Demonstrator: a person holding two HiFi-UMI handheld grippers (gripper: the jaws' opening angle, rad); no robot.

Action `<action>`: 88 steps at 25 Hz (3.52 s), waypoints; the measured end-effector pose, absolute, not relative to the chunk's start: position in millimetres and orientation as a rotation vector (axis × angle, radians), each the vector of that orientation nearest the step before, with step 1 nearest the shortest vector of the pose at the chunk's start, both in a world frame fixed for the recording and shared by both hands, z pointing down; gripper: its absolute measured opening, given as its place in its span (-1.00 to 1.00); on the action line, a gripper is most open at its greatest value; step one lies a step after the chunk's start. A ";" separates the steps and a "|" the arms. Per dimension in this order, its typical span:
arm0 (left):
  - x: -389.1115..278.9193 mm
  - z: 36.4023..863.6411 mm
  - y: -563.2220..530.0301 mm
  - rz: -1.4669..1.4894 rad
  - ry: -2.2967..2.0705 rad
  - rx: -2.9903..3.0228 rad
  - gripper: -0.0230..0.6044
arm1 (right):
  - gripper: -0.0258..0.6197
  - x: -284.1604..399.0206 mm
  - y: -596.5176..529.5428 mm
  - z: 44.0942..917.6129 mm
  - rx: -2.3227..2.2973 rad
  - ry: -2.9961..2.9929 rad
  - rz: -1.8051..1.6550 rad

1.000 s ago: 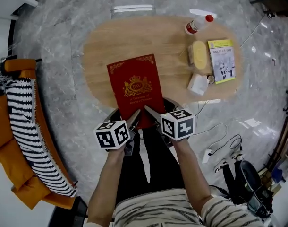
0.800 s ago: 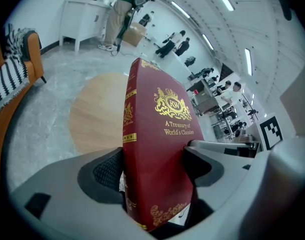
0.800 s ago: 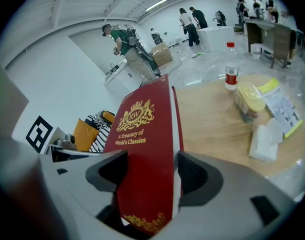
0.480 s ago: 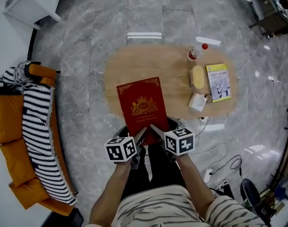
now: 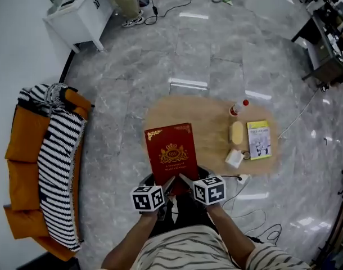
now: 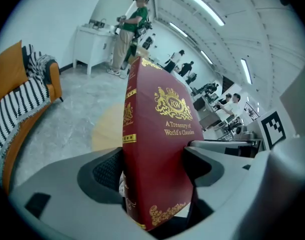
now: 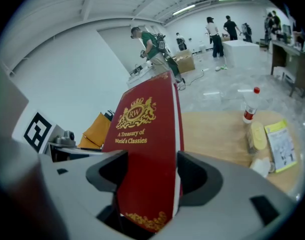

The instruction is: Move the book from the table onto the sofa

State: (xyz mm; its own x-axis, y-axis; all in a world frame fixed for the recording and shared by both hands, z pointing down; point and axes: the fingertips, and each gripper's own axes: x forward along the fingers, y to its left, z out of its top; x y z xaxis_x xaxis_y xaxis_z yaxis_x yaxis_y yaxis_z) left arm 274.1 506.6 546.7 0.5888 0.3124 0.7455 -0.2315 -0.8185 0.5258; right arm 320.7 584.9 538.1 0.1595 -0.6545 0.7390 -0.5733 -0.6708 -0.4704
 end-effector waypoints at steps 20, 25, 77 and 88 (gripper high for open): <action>216.2 447.4 425.4 0.983 -0.165 2.256 0.26 | 0.09 279.3 491.5 436.5 -2.336 1.576 -1.447; 195.9 425.9 392.7 0.902 -0.255 2.278 0.26 | 0.09 263.1 453.9 415.0 -2.331 1.703 -1.381; -177.4 414.7 135.0 0.438 -1.144 1.880 0.26 | 0.09 -88.5 122.7 404.3 -1.577 2.852 -1.331; -194.4 432.7 98.2 0.394 -1.193 1.779 0.26 | 0.09 -106.9 77.2 421.6 -1.484 2.939 -1.374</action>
